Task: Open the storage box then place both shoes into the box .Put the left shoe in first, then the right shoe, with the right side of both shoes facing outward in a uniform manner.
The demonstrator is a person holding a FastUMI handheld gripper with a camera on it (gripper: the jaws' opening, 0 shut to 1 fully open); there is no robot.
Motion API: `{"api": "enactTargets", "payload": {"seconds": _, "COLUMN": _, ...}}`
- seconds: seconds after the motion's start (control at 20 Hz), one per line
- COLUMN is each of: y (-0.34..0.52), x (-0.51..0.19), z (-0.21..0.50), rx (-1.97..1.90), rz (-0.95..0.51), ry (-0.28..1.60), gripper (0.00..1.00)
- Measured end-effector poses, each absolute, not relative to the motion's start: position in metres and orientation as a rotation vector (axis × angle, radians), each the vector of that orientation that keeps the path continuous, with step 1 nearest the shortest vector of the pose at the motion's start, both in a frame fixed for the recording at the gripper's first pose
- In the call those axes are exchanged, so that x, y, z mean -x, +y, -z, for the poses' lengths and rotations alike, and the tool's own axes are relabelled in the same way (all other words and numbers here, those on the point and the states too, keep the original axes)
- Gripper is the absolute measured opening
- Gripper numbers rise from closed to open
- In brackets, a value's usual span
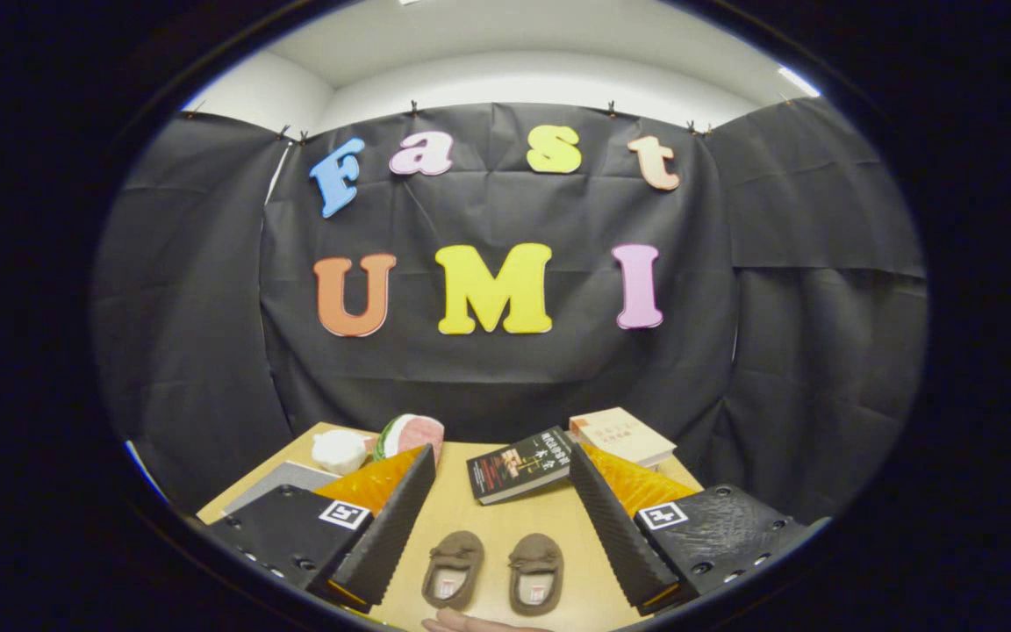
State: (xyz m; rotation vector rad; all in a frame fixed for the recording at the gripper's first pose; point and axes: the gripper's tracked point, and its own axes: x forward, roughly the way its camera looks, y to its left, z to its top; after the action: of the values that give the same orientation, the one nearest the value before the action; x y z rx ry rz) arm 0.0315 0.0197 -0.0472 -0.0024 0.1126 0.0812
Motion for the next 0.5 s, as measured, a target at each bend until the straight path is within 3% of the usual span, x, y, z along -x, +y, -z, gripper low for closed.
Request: {"api": "enactTargets", "payload": {"seconds": 0.5, "y": 0.144, "x": -0.069, "z": 0.171, "rx": -0.085, "rz": -0.322, "ry": 0.49, "gripper": 0.96}}
